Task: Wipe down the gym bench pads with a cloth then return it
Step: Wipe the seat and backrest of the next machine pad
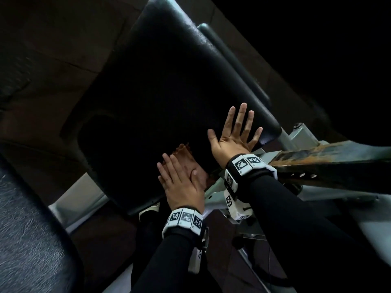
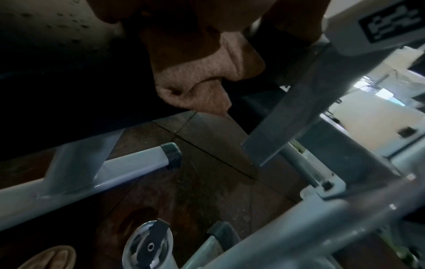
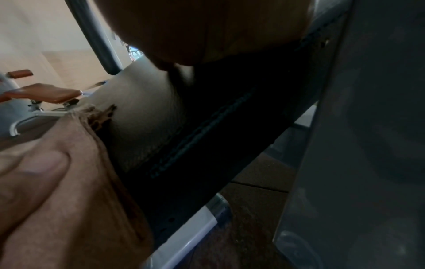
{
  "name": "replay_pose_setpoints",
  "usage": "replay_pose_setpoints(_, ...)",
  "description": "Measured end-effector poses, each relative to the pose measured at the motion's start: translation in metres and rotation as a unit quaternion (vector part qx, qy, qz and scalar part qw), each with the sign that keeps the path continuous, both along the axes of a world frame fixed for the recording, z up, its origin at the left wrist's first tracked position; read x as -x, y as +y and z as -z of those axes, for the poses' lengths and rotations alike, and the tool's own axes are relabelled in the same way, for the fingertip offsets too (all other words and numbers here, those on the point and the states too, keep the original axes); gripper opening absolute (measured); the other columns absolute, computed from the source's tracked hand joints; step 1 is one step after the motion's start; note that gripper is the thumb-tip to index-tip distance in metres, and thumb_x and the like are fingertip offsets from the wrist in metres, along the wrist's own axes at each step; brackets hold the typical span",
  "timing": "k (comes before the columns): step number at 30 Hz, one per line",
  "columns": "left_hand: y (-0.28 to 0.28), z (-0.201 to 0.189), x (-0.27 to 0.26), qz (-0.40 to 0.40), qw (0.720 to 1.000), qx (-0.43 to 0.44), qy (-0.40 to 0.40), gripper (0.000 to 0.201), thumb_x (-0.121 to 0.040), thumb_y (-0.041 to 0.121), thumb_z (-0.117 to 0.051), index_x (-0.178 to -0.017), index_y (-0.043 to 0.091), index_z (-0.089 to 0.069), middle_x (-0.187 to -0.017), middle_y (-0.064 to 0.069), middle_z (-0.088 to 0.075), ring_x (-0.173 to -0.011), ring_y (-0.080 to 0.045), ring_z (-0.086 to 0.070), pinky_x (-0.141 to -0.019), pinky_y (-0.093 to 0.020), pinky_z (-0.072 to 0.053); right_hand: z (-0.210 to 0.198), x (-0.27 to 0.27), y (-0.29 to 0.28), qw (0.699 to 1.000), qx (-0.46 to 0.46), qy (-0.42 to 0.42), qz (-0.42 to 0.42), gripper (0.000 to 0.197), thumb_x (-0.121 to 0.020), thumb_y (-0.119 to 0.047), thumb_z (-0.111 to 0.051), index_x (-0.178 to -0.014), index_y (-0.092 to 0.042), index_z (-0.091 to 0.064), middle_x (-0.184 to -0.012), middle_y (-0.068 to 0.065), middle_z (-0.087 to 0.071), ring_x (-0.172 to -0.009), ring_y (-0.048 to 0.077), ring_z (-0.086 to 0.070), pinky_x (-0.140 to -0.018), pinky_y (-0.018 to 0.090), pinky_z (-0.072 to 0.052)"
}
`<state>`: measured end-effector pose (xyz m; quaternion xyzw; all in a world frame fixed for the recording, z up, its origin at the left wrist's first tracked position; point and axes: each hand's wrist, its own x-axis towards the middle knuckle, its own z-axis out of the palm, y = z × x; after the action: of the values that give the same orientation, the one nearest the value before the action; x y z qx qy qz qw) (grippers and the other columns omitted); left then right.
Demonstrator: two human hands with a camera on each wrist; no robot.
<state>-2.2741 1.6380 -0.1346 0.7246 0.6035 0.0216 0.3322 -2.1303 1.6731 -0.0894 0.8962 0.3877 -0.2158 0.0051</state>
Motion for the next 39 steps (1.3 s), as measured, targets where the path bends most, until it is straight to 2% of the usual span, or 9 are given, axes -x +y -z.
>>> replay_pose_setpoints(3, 0.005, 0.002, 0.001, -0.010, 1.000, -0.008, 0.012, 0.067, -0.094, 0.044, -0.010, -0.145, 0.009, 0.015, -0.153, -0.005, 0.023, -0.143, -0.025, 0.019, -0.117, -0.041, 0.005, 0.000, 0.000, 0.001, 1.000, 0.010, -0.004, -0.005, 0.087, -0.082, -0.073, -0.012, -0.137, -0.026, 0.036, -0.139, -0.003, 0.050, -0.128, 0.018, 0.046, -0.094, 0.044, 0.039)
replay_pose_setpoints(10, 0.042, 0.026, 0.041, -0.125, 0.991, -0.032, 0.045, 0.063, -0.098, 0.027, -0.032, -0.150, 0.004, -0.003, -0.159, -0.012, 0.001, -0.146, -0.030, -0.001, -0.116, -0.047, -0.003, -0.001, 0.000, 0.003, 1.000, 0.012, 0.006, 0.002, 0.089, -0.082, -0.075, -0.015, -0.132, -0.027, 0.041, -0.140, -0.001, 0.048, -0.125, 0.018, 0.049, -0.095, 0.047, 0.036)
replay_pose_setpoints(15, 0.051, 0.054, 0.089, -0.343, 0.937, -0.018, 0.054, 0.059, -0.099, 0.026, -0.039, -0.149, 0.002, -0.018, -0.157, -0.016, -0.015, -0.144, -0.034, -0.016, -0.114, -0.048, -0.011, -0.001, 0.001, 0.003, 1.000, 0.009, 0.000, 0.001, 0.091, -0.084, -0.073, -0.019, -0.138, -0.024, 0.035, -0.144, 0.002, 0.043, -0.132, 0.023, 0.040, -0.096, 0.047, 0.034)
replay_pose_setpoints(20, 0.030, 0.048, 0.074, -0.448, 0.892, 0.039, 0.032, 0.062, -0.099, 0.032, -0.036, -0.148, -0.001, -0.017, -0.155, -0.021, -0.017, -0.142, -0.038, -0.016, -0.112, -0.042, -0.013, 0.000, 0.001, 0.002, 1.000, 0.006, -0.008, 0.002, 0.091, -0.084, -0.073, -0.019, -0.140, -0.022, 0.031, -0.146, 0.004, 0.040, -0.134, 0.025, 0.036, -0.098, 0.049, 0.030)
replay_pose_setpoints(22, 0.019, 0.036, 0.052, -0.434, 0.900, 0.046, 0.007, 0.061, -0.100, 0.025, -0.040, -0.147, -0.005, -0.015, -0.155, -0.023, -0.011, -0.143, -0.042, -0.010, -0.114, -0.044, -0.007, 0.001, 0.000, 0.002, 1.000, 0.004, -0.012, 0.001, 0.091, -0.084, -0.073, -0.019, -0.140, -0.022, 0.031, -0.146, 0.005, 0.040, -0.135, 0.025, 0.036, -0.100, 0.050, 0.029)
replay_pose_setpoints(25, -0.001, 0.017, 0.011, -0.328, 0.944, -0.004, -0.036, 0.060, -0.098, 0.016, -0.044, -0.143, -0.012, -0.014, -0.153, -0.030, -0.007, -0.141, -0.048, -0.002, -0.118, -0.047, 0.000, 0.001, 0.000, 0.002, 1.000, 0.002, -0.019, 0.003, 0.091, -0.084, -0.072, -0.020, -0.141, -0.022, 0.030, -0.148, 0.005, 0.038, -0.135, 0.026, 0.035, -0.100, 0.051, 0.028)
replay_pose_setpoints(30, 0.023, 0.011, -0.017, -0.292, 0.955, -0.036, -0.024, 0.063, -0.100, 0.026, -0.035, -0.148, -0.001, -0.004, -0.157, -0.017, 0.006, -0.145, -0.034, 0.010, -0.106, -0.020, 0.023, 0.003, 0.001, 0.001, 1.000, -0.008, -0.027, -0.002, 0.091, -0.084, -0.073, -0.020, -0.141, -0.022, 0.029, -0.148, 0.005, 0.036, -0.136, 0.025, 0.034, -0.098, 0.047, 0.032)
replay_pose_setpoints(35, 0.048, 0.027, 0.024, -0.317, 0.948, -0.042, 0.004, 0.060, -0.101, 0.024, -0.034, -0.148, -0.004, -0.009, -0.157, -0.021, -0.001, -0.145, -0.036, 0.001, -0.115, -0.029, 0.008, 0.004, 0.001, 0.001, 0.999, -0.011, -0.031, 0.001, 0.091, -0.083, -0.073, -0.019, -0.142, -0.023, 0.028, -0.149, 0.004, 0.035, -0.137, 0.025, 0.033, -0.100, 0.050, 0.028)
replay_pose_setpoints(39, 0.024, 0.038, 0.057, -0.393, 0.919, -0.033, 0.015, 0.056, -0.100, 0.019, -0.038, -0.142, -0.013, -0.018, -0.151, -0.031, -0.012, -0.142, -0.045, -0.011, -0.118, -0.039, -0.004, 0.002, 0.002, 0.002, 1.000, -0.003, -0.030, 0.003, 0.091, -0.083, -0.072, -0.020, -0.142, -0.021, 0.027, -0.149, 0.005, 0.035, -0.137, 0.026, 0.032, -0.102, 0.051, 0.027)
